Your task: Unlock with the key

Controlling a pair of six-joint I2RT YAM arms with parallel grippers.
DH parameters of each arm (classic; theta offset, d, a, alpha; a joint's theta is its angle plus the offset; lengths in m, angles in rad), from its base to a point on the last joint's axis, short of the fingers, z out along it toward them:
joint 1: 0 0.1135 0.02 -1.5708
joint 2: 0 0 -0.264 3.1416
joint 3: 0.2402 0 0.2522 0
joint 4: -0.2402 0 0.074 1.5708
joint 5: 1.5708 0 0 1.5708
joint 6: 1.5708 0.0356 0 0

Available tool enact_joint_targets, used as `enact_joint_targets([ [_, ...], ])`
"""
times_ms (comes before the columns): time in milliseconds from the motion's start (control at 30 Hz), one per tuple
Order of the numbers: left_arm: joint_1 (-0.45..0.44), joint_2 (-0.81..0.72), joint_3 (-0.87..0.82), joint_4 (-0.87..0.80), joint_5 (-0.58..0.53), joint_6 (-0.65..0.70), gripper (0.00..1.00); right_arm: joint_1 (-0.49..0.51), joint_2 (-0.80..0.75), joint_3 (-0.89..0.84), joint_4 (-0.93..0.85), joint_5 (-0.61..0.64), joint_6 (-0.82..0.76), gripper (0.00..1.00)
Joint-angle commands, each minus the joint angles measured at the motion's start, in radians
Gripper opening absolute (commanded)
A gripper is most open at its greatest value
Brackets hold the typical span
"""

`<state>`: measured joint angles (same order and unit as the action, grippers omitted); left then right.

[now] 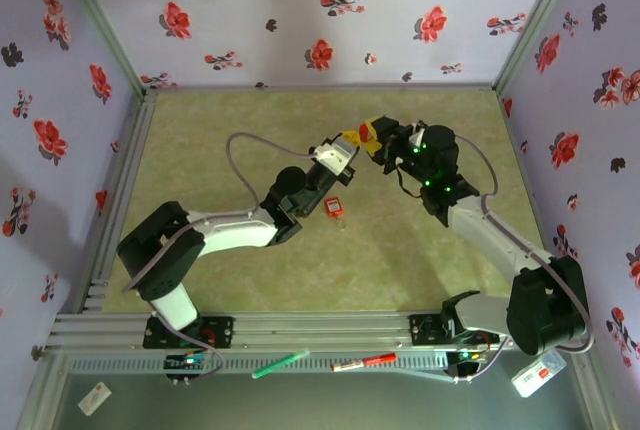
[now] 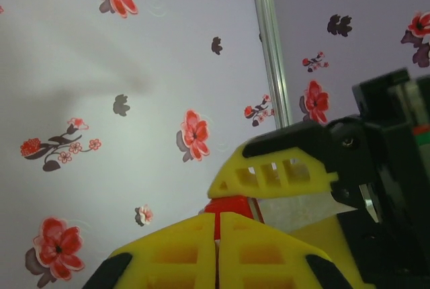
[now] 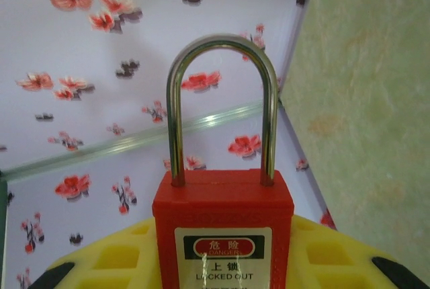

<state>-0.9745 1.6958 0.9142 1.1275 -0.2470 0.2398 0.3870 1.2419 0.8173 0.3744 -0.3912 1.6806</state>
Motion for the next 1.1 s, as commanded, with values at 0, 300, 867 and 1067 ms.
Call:
enact_joint_targets([
  [0,-0.011,0.057,-0.039,-0.120,0.005,0.009,0.00,0.024,-0.045,0.038,0.154,-0.145,0.009,0.00],
  [300,-0.010,0.068,-0.075,-0.061,0.014,-0.052,0.00,0.026,-0.047,0.048,0.155,-0.142,0.010,0.00],
  [867,-0.049,0.196,-0.034,0.059,0.142,-0.119,0.00,0.046,-0.063,0.068,0.108,-0.146,-0.013,0.00],
  [1067,-0.060,0.224,0.048,-0.003,0.291,-0.140,0.00,0.051,-0.064,0.059,0.120,-0.140,-0.015,0.00],
])
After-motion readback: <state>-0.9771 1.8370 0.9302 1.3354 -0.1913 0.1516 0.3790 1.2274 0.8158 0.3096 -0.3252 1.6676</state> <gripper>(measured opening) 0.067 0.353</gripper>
